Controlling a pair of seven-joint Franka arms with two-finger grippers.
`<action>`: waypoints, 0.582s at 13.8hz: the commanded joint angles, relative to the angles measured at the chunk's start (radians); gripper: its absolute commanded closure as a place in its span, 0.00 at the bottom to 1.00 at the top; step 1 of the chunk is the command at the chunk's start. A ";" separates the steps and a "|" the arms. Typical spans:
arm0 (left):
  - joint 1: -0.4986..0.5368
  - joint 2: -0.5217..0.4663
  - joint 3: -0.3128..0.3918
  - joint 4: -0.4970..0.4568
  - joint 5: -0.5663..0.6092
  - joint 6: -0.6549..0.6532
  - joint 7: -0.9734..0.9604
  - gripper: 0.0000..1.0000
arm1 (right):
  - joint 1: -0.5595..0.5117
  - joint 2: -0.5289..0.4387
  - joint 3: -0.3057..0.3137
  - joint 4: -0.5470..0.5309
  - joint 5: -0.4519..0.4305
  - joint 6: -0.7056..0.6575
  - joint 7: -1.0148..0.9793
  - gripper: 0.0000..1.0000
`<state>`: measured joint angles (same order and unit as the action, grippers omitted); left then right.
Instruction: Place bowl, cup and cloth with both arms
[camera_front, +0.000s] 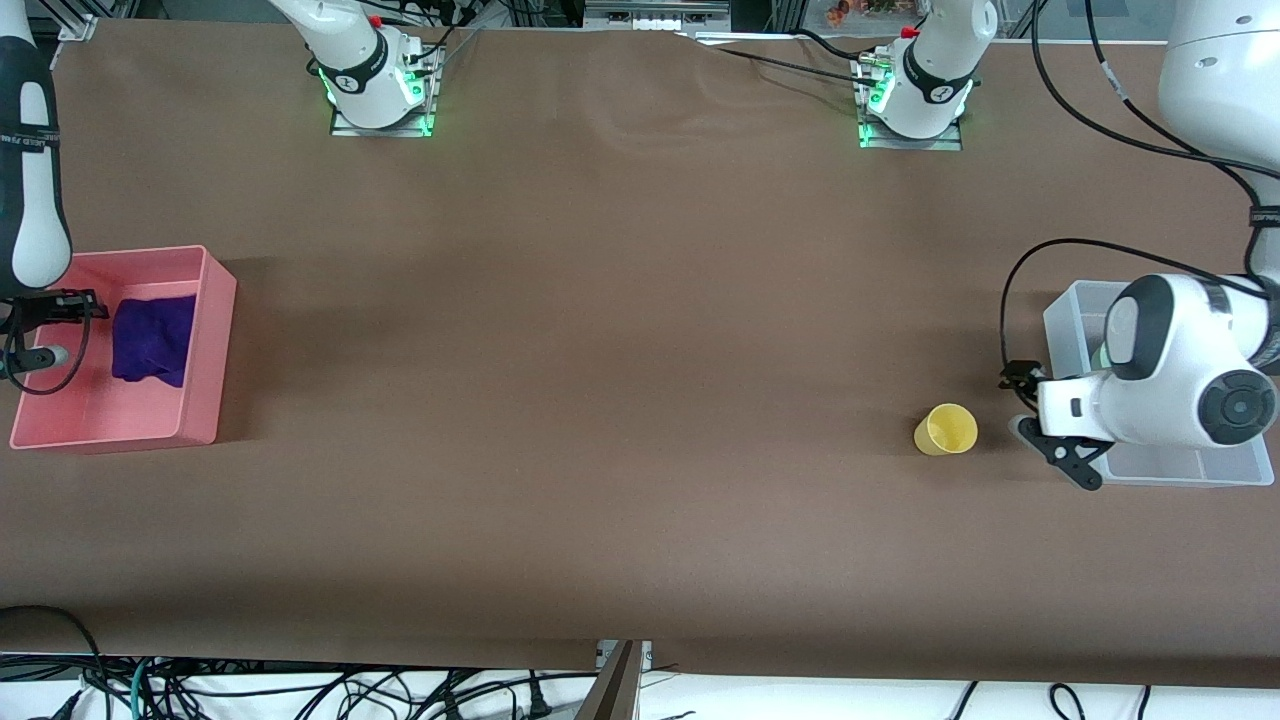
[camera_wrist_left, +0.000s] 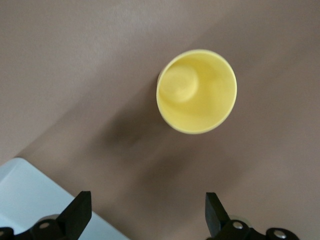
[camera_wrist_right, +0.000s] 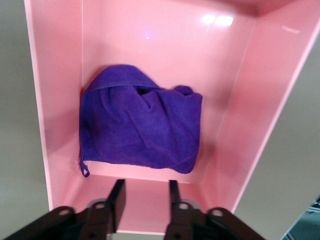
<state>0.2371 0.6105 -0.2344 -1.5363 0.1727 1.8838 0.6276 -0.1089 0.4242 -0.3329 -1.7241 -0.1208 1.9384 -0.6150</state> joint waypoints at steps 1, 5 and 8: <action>-0.022 -0.008 0.006 -0.007 -0.053 0.064 -0.131 0.00 | 0.002 -0.041 0.008 0.070 0.044 -0.091 -0.008 0.00; -0.019 0.070 0.006 -0.016 -0.068 0.210 -0.198 0.00 | 0.011 -0.102 0.078 0.199 0.069 -0.228 -0.011 0.00; -0.024 0.083 0.006 -0.030 -0.076 0.230 -0.204 0.09 | 0.011 -0.172 0.164 0.204 0.090 -0.268 0.035 0.00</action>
<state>0.2179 0.6983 -0.2313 -1.5550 0.1166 2.0983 0.4366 -0.0915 0.2919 -0.2174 -1.5171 -0.0509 1.7043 -0.6070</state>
